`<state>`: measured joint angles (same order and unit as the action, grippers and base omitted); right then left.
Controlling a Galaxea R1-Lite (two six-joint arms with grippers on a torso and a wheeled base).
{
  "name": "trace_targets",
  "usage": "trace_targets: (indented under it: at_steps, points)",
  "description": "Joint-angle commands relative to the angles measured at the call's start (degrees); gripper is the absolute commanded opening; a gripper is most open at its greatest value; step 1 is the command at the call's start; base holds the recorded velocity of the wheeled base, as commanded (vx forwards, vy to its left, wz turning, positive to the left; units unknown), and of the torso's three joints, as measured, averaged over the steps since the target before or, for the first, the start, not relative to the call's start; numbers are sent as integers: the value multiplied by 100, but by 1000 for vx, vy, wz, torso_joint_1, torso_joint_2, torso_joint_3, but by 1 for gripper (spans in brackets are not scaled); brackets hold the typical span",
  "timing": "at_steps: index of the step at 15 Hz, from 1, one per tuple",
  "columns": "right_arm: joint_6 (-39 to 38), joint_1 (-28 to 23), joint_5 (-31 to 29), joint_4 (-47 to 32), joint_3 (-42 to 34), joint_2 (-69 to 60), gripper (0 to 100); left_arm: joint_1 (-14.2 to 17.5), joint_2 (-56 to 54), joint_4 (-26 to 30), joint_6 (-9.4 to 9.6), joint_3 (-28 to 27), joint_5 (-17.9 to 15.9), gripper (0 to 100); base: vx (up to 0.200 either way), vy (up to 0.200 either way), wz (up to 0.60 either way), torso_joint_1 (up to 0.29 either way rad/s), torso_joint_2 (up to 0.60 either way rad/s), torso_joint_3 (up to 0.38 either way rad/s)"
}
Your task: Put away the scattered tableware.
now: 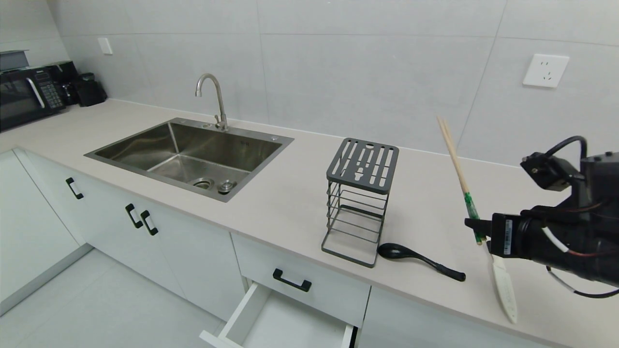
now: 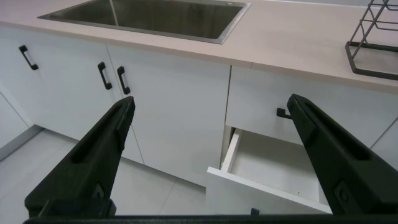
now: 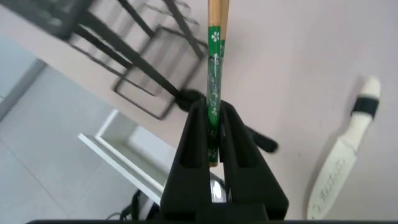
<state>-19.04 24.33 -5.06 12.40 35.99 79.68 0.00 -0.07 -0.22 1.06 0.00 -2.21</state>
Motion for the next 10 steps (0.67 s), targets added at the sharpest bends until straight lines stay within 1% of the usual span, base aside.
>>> trace_targets:
  at_steps: [1,2,3,4,6,8,10]
  points:
    - [190,300,14,263,-92,-761,0,0,7,-4,-1,0,1,100,0,0,0,0,0,0]
    - [190,300,14,263,-92,-761,0,0,7,-4,-1,0,1,100,0,0,0,0,0,0]
    - [586,335,304,615,-101,-1112,0,0,7,-4,-1,0,1,100,0,0,0,0,0,0]
    - [753,388,532,632,-101,-1244,0,0,7,-4,-1,0,1,100,0,0,0,0,0,0]
    - [1342,555,910,632,-180,-1288,0,0,7,-4,-1,0,1,100,0,0,0,0,0,0]
    - [1887,713,1411,597,-329,-1288,0,0,7,-4,-1,0,1,100,0,0,0,0,0,0]
    - [2106,1118,1648,588,-470,-1244,0,0,7,-4,-1,0,1,100,0,0,0,0,0,0]
